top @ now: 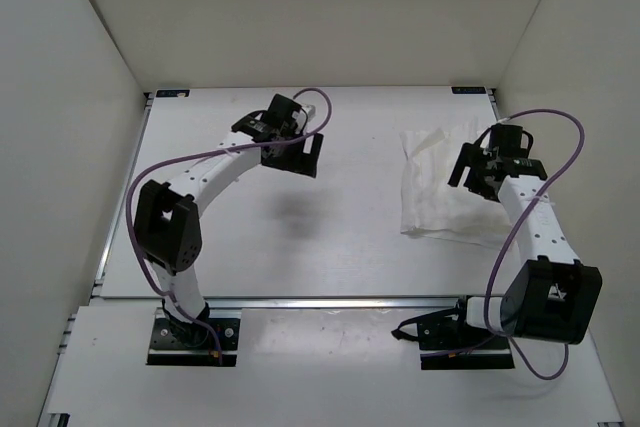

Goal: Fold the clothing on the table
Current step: Move the skirt to the center of the board

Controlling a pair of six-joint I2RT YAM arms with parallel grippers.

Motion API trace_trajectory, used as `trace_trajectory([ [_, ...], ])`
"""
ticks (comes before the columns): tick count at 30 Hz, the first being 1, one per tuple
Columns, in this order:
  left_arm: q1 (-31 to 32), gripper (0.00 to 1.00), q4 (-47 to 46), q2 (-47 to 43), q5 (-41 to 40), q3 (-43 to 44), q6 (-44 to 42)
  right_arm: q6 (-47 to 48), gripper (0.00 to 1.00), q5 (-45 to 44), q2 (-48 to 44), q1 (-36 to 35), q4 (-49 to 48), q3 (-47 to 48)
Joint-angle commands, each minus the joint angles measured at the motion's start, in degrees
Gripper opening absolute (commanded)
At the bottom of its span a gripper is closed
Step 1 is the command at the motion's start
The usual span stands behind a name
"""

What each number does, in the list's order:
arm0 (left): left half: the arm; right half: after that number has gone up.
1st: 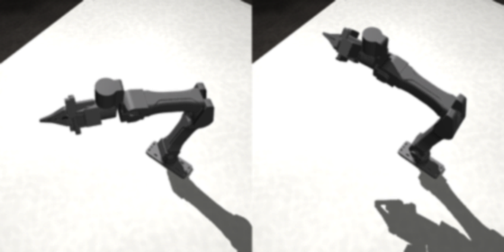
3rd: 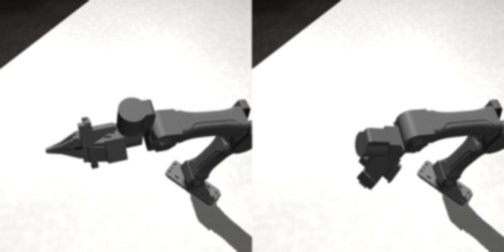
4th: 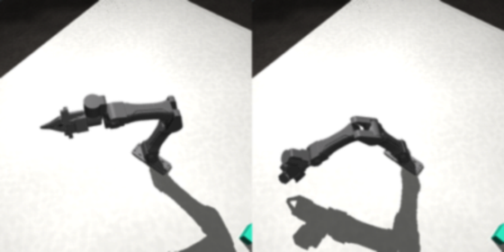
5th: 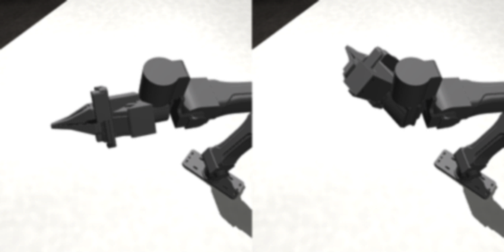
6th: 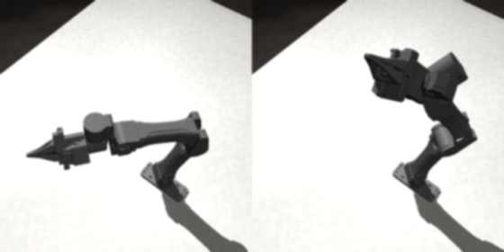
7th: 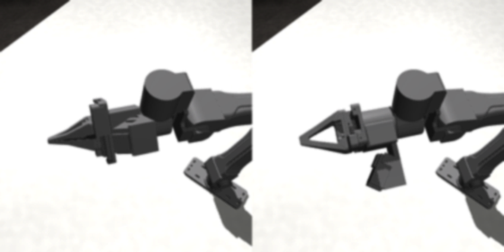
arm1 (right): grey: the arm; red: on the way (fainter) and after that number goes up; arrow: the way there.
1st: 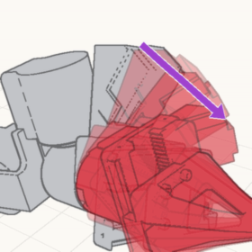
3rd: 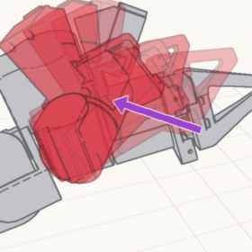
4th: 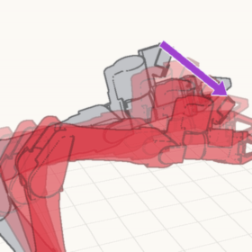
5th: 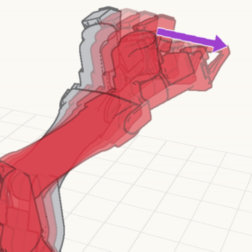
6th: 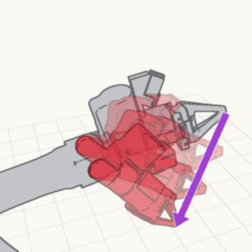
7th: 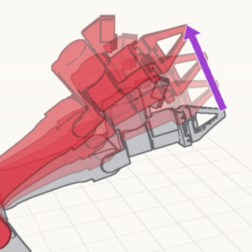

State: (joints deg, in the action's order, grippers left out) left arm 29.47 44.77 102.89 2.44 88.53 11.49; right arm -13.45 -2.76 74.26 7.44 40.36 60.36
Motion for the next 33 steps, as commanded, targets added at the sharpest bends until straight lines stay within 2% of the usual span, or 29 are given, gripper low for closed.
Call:
trace_trajectory([
  [1, 6.63, 0.99, -5.91, 0.29, 7.91, 0.60, 3.01, -1.13, 0.80, -1.37, -3.85, 1.17, -2.04, -2.17],
  [4, 9.80, 0.99, -13.89, 1.60, 13.45, -0.90, 5.91, -1.40, 0.80, -2.77, -6.48, 2.40, -2.91, -3.66],
  [7, 10.60, 0.98, -22.15, 4.15, 18.46, -1.34, 14.41, -0.70, 0.81, -5.05, -8.77, 2.32, -3.44, -5.15],
  [9, 11.30, 0.99, -27.62, 5.82, 18.39, -3.09, 18.55, 0.00, 0.82, -6.54, -9.13, 2.40, -3.44, -5.33],
  [10, 11.66, 0.99, -33.29, 6.79, 18.48, -3.62, 21.27, 0.27, 0.84, -7.07, -10.00, 2.23, -3.71, -6.03],
  [16, 14.73, 0.98, -42.91, 14.08, 21.46, -1.62, 31.66, -0.78, 0.85, -7.69, -13.70, 2.31, -4.93, -10.26],
  [20, 19.91, 0.99, -40.84, 19.71, 22.00, 5.75, 32.90, -1.14, 0.85, -6.12, -14.58, 1.53, -5.64, -11.93],
  [24, 24.49, 0.99, -35.74, 23.14, 16.83, 12.00, 32.11, -1.75, 0.85, -6.46, -15.20, 1.87, -5.56, -12.63],
  [28, 25.45, 0.99, -34.93, 24.46, 15.24, 12.28, 34.13, -1.66, 0.86, -7.95, -15.81, 1.26, -5.29, -12.54],
  [33, 26.07, 0.99, -29.05, 25.70, 7.25, 13.68, 31.94, -1.49, 0.86, -8.22, -15.46, 0.47, -5.12, -12.37],
])
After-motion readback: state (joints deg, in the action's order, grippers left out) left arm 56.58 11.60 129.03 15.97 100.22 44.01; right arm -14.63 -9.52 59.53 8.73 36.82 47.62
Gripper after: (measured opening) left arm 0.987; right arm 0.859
